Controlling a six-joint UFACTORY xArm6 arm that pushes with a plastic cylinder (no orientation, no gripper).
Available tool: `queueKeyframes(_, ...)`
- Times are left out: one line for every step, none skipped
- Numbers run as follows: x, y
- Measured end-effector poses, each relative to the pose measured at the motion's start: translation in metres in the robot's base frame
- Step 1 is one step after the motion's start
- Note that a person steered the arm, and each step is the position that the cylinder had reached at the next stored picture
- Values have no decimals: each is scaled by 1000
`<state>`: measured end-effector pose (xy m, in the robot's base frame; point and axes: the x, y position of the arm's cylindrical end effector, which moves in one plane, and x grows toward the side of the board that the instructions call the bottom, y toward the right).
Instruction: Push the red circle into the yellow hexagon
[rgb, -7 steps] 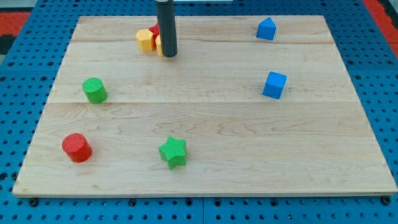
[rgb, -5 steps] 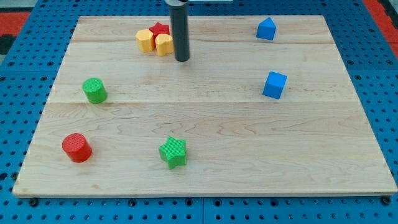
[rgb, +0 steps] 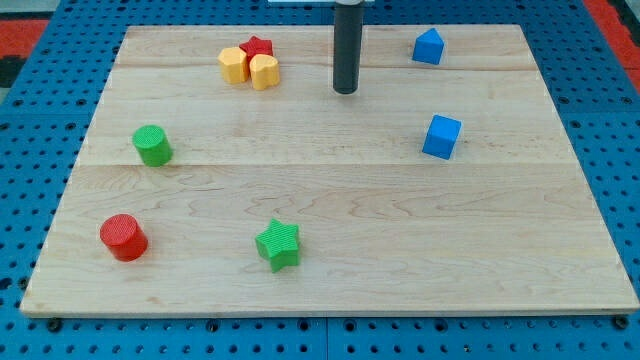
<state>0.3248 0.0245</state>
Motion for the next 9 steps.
queueKeyframes(58,-32)
queueKeyframes(129,-78)
queueKeyframes(208,-99)
queueKeyframes(256,-143)
queueKeyframes(284,-186)
queueKeyframes(250,-231)
queueKeyframes(202,-212)
queueKeyframes(207,-203)
queueKeyframes(193,-243)
